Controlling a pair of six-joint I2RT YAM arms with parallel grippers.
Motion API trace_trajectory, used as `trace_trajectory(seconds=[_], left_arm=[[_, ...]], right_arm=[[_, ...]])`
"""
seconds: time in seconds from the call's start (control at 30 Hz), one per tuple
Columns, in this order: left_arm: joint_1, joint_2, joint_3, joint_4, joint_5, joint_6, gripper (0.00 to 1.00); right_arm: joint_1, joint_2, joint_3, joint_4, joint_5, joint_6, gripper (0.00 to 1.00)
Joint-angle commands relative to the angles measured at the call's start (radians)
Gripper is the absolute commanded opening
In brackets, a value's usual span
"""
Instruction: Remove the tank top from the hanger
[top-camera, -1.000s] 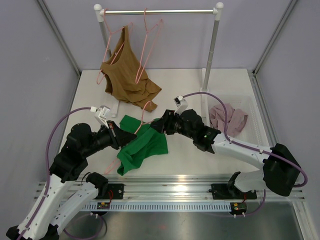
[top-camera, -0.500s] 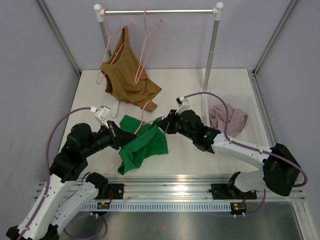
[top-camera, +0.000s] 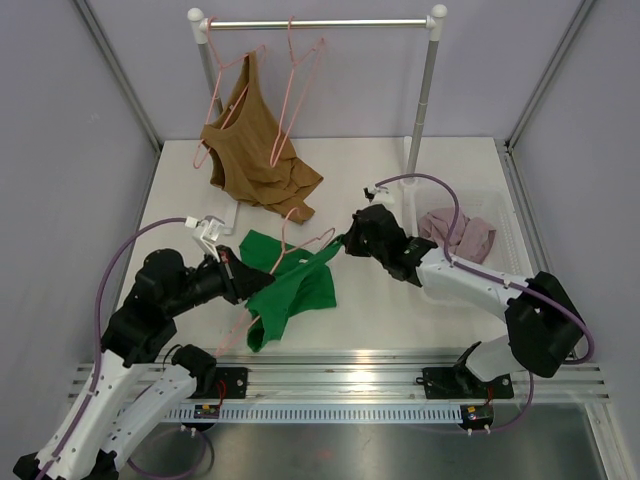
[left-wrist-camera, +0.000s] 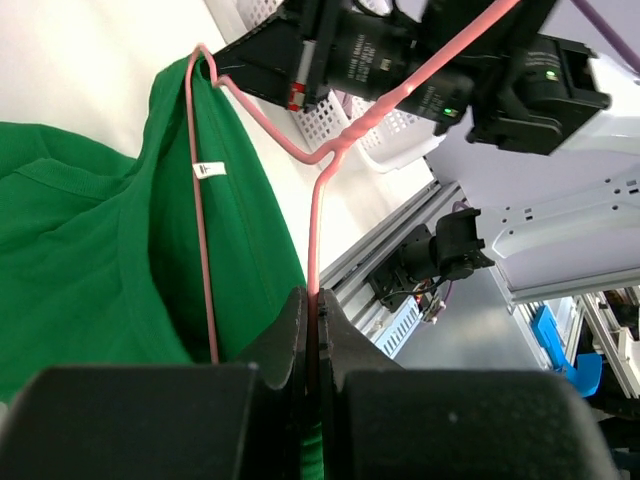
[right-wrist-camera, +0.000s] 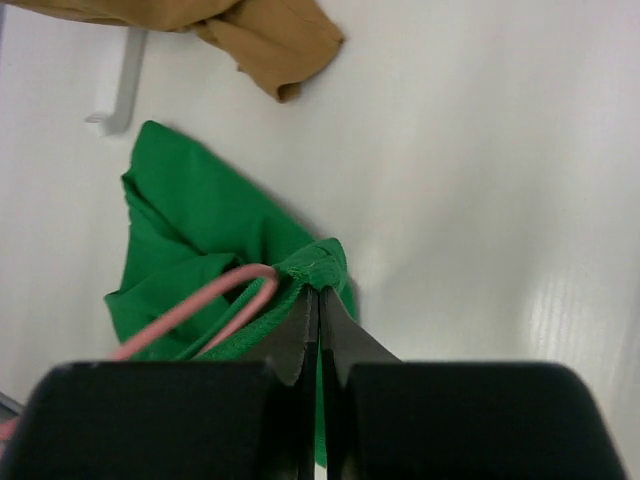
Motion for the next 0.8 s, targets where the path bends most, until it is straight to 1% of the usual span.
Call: trace_trajectory(seconds=[0.0,0.07,0.13,0.2,0.23,0.27,0.3,0.33,0.37,0.4,0.43,0.47,0.5,0.53,0.57,0.63,0.67,0.7,0.77], left_arm=[[-0.006,-0.018,0.015,0.106,0.091,-0.041,0.0],[-0.006,-0.021,0.018,0.119,0.094,-0.051,0.0],[-0.006,-0.021,0.019,0.134,0.088,-0.058,0.0],[-0.006,-0.032,0.001,0.22,0.097,-0.093,0.0],[-0.006,-0.038,-0.01,0.261,0.101,-0.109,0.0],[-0.006,-0.053,-0.032,0.365,0.106,-0.135,0.0],[-0.006,-0.061,-0.043,0.419,0.112,-0.147,0.0],[-0.006,-0.064,-0.05,0.462,0.103,-0.155,0.0],[-0.008,-0.063,-0.056,0.549,0.097,-0.158,0.0],[-0.008,-0.058,-0.059,0.577,0.088,-0.16,0.0],[-0.008,-0.05,-0.062,0.635,0.08,-0.153,0.0],[-0.008,-0.047,-0.068,0.731,0.075,-0.143,0.0],[-0.009,-0.041,-0.085,0.781,0.056,-0.134,0.0],[-0.014,-0.04,-0.092,0.819,0.034,-0.121,0.0],[-0.015,-0.038,-0.102,0.909,0.016,-0.095,0.0],[-0.025,-0.017,-0.119,0.997,-0.027,-0.063,0.0],[-0.028,-0.001,-0.117,1.072,-0.041,-0.03,0.0],[-0.032,0.017,-0.113,1.108,-0.053,-0.009,0.0],[-0.055,0.086,-0.076,1.171,-0.069,0.072,0.0]], right_arm=[[-0.062,0.004,0.025,-0.045,0.061,-0.043,0.0],[-0.087,-0.004,0.023,-0.049,0.053,-0.049,0.0],[-0.105,-0.008,0.024,-0.053,0.004,-0.047,0.0],[-0.112,-0.046,-0.028,-0.016,-0.048,-0.049,0.0],[-0.112,-0.066,-0.054,0.074,-0.149,-0.044,0.0],[-0.112,-0.086,-0.082,0.114,-0.207,-0.04,0.0],[-0.112,-0.128,-0.131,0.157,-0.279,-0.036,0.0],[-0.112,-0.148,-0.151,0.235,-0.409,-0.03,0.0],[-0.108,-0.169,-0.165,0.254,-0.464,-0.02,0.0],[-0.108,-0.216,-0.18,0.263,-0.525,-0.001,0.0],[-0.108,-0.244,-0.187,0.253,-0.542,0.01,0.0],[-0.108,-0.273,-0.191,0.245,-0.565,0.016,0.0],[-0.108,-0.334,-0.199,0.239,-0.593,0.016,0.0],[-0.108,-0.364,-0.197,0.215,-0.657,0.014,0.0],[-0.108,-0.39,-0.188,0.192,-0.691,0.013,0.0],[-0.105,-0.448,-0.155,0.117,-0.792,-0.004,0.0],[-0.104,-0.467,-0.142,0.084,-0.809,-0.01,0.0],[-0.101,-0.506,-0.115,-0.004,-0.812,-0.033,0.0],[-0.096,-0.575,-0.089,-0.087,-0.8,-0.061,0.0]])
